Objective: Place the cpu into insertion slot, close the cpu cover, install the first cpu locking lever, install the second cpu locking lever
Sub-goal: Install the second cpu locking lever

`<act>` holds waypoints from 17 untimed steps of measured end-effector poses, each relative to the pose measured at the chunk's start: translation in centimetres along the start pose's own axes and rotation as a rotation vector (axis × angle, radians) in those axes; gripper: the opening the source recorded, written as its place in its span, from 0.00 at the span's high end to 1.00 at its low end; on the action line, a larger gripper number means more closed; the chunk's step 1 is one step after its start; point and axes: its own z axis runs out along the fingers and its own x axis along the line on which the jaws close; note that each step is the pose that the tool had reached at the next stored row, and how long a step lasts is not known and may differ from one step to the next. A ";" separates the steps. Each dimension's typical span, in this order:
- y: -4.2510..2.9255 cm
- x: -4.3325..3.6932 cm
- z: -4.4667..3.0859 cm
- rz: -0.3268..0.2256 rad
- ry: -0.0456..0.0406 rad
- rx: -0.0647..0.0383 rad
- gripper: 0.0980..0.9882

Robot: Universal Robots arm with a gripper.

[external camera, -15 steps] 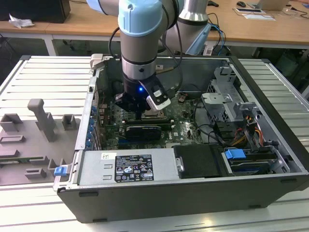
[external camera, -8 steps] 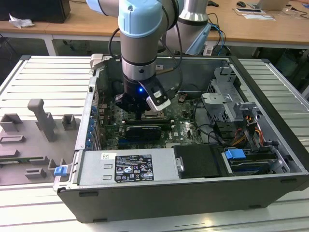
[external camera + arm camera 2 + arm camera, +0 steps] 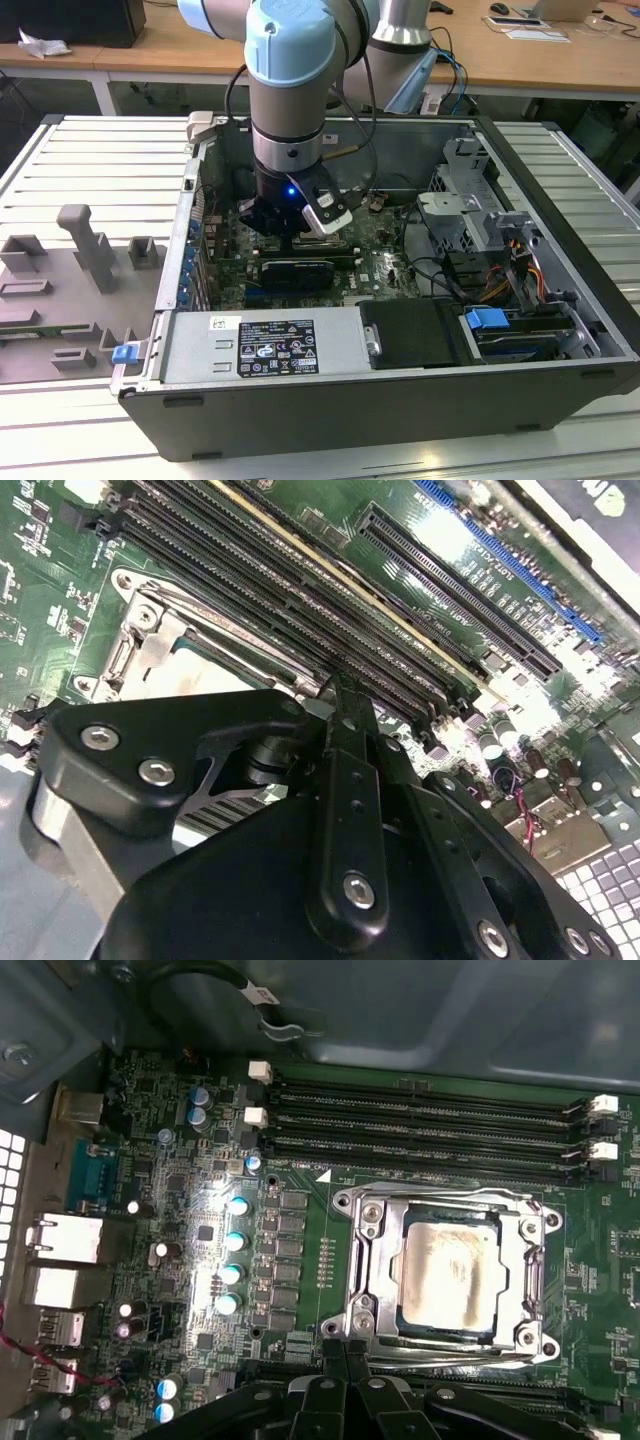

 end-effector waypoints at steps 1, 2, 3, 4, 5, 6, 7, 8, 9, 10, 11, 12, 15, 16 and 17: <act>0.00 0.00 0.02 0.000 -0.0002 -0.002 0.99; -0.01 0.00 0.04 0.000 -0.0005 -0.006 0.99; -0.01 0.01 0.07 0.000 -0.0008 -0.009 0.99; -0.01 0.02 0.12 0.000 -0.0011 -0.012 0.99; -0.01 0.02 0.16 0.000 -0.0013 -0.015 0.99; -0.02 0.02 0.18 0.000 -0.0014 -0.016 0.99; -0.03 0.03 0.21 0.000 -0.0014 -0.019 0.99; -0.04 0.04 0.25 -0.001 -0.0015 -0.023 0.99; -0.03 0.05 0.32 -0.001 -0.0022 -0.029 0.99; -0.03 0.05 0.35 -0.001 -0.0026 -0.031 0.99; -0.03 0.06 0.38 -0.001 -0.0029 -0.034 0.99; -0.04 0.08 0.41 -0.002 -0.0031 -0.036 0.99; -0.05 0.22 0.50 -0.003 -0.0034 -0.044 0.99; -0.09 0.34 0.54 -0.004 -0.0035 -0.047 0.99; -0.13 0.41 0.57 -0.004 -0.0036 -0.048 0.99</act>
